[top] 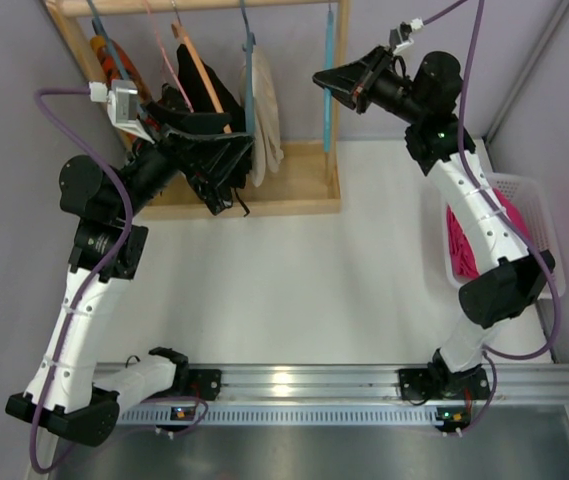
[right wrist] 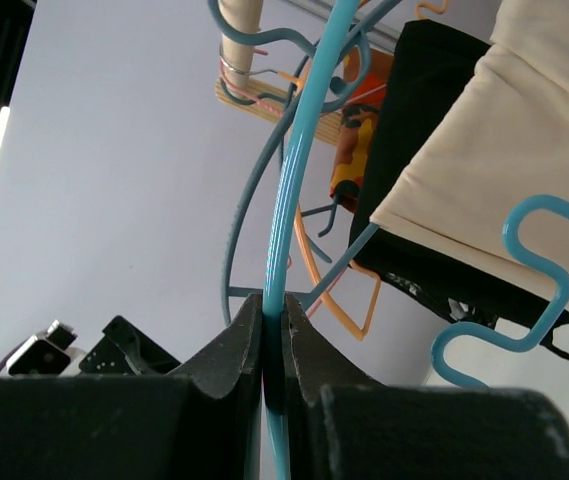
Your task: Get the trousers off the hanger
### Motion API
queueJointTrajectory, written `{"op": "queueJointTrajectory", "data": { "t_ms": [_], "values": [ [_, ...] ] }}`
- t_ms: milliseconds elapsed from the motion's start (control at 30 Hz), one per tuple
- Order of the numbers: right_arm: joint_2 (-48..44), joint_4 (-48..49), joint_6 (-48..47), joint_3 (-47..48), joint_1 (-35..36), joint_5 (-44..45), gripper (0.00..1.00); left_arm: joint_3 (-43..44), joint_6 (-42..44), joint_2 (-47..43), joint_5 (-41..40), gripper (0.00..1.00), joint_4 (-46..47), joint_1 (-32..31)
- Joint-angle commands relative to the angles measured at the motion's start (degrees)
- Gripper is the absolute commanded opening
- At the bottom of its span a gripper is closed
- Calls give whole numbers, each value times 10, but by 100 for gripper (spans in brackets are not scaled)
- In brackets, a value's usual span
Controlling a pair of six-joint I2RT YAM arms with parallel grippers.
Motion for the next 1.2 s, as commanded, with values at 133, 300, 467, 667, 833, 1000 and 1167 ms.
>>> {"op": "queueJointTrajectory", "data": {
  "t_ms": [133,300,467,667,833,1000,1167],
  "values": [
    [14,-8,16,-1,-5,16,0,-1,2,-3,-19,99,4,4],
    [16,-3,6,-27,-8,15,9,51,19,17,-30,99,-74,16],
    [-34,26,-18,-96,-9,16,64,109,49,45,-41,99,-142,23],
    [-108,19,-83,-180,-11,21,95,217,66,110,-61,94,-228,39],
    [-160,-32,-157,-212,-16,34,99,319,82,185,-85,77,-284,47],
    [-206,-68,-245,-227,-23,49,99,395,85,241,-88,64,-308,47],
    [-263,-80,-327,-250,-29,51,99,426,82,288,-99,59,-318,47]
  ]
}}
